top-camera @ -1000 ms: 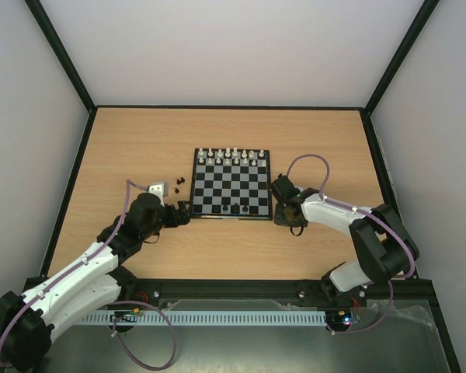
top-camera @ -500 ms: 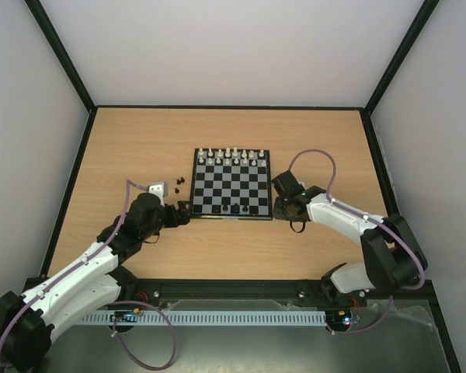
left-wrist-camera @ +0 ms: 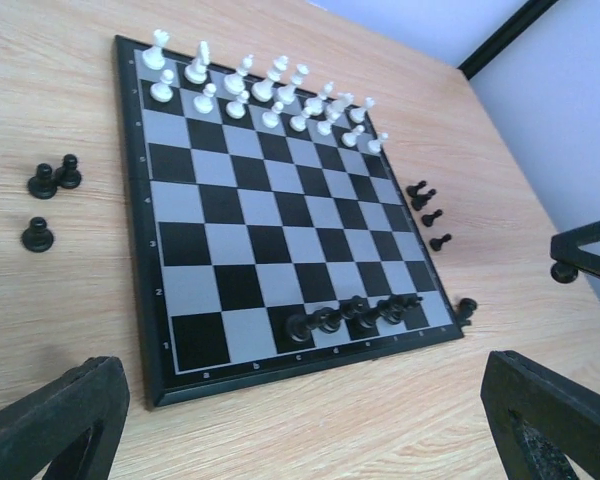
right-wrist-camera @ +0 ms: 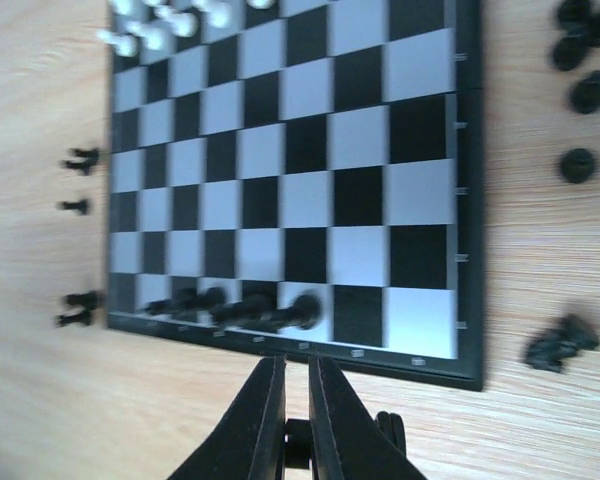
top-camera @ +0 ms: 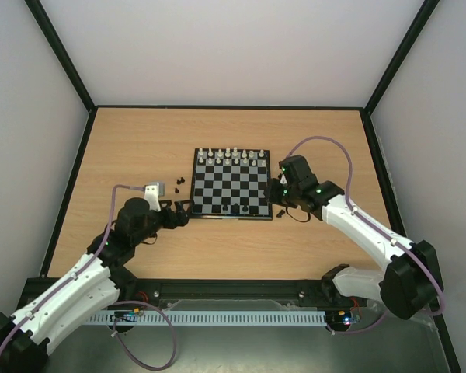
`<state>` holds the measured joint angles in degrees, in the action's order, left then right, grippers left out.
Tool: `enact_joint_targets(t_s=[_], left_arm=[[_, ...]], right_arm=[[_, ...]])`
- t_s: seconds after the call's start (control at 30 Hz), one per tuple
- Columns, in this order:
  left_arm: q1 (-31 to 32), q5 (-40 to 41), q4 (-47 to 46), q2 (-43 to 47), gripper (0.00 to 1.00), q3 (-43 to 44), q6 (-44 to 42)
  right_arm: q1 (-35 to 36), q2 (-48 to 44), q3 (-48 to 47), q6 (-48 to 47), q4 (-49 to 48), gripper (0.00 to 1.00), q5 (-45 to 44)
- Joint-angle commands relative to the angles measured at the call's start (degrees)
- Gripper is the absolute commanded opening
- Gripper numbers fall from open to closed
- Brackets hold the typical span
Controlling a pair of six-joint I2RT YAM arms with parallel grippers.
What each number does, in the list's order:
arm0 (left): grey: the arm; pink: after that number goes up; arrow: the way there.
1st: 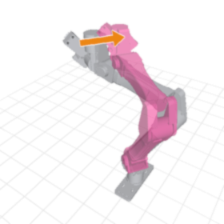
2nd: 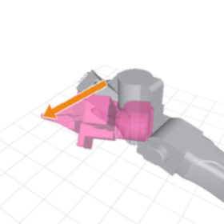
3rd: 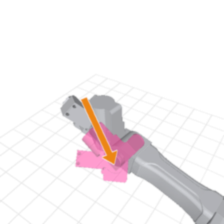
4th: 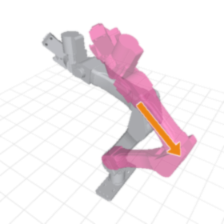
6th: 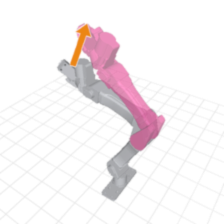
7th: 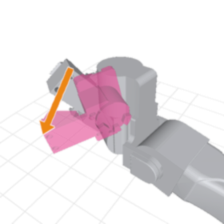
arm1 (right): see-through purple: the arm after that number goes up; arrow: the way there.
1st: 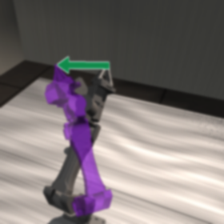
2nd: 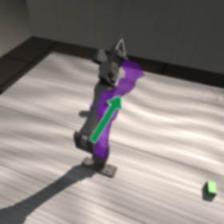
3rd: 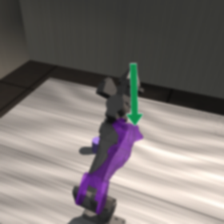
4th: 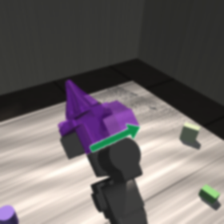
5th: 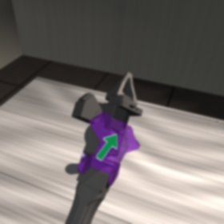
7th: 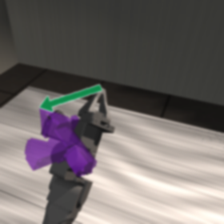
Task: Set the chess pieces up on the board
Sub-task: Place the chess piece on the chessboard.
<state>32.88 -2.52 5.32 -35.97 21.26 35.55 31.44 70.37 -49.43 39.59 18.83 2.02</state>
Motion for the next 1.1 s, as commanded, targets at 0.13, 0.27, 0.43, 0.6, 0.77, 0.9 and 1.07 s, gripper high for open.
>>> enact_joint_targets(t_s=[0.13, 0.27, 0.43, 0.6, 0.77, 0.9, 1.07], left_arm=[[2.2, -2.3, -1.8, 4.2, 1.0, -2.1, 2.6], [3.1, -0.9, -0.8, 5.0, 1.0, -2.1, 3.3], [3.4, -0.1, 0.1, 5.5, 0.99, -1.9, 3.6], [3.5, 0.4, 0.9, 5.3, 0.99, -1.3, 3.2], [3.6, 0.6, 0.7, 4.4, 1.0, -1.1, 3.0], [3.6, 0.7, 0.2, 3.5, 1.0, -1.1, 2.9], [3.6, 0.9, 0.2, 2.8, 1.0, -0.7, 2.6]], right_arm=[[-1.3, -2.6, 1.6, 6.0, -10.0, 0.09, 18.0], [-2.4, -4.2, 4.7, 7.8, -13.9, 0.09, 21.2], [-5.6, -6.8, 12.4, 10.3, -22.1, 0.09, 25.9], [-9.5, -8.4, 19.7, 13.3, -32.5, 0.09, 31.7], [-13.1, -9.3, 24.8, 16.0, -41.4, 0.09, 35.5], [-15.5, -8.1, 28.8, 18.9, -49.6, 0.09, 38.2], [-17.2, -5.4, 32.8, 21.5, -58.2, 0.09, 39.8]])
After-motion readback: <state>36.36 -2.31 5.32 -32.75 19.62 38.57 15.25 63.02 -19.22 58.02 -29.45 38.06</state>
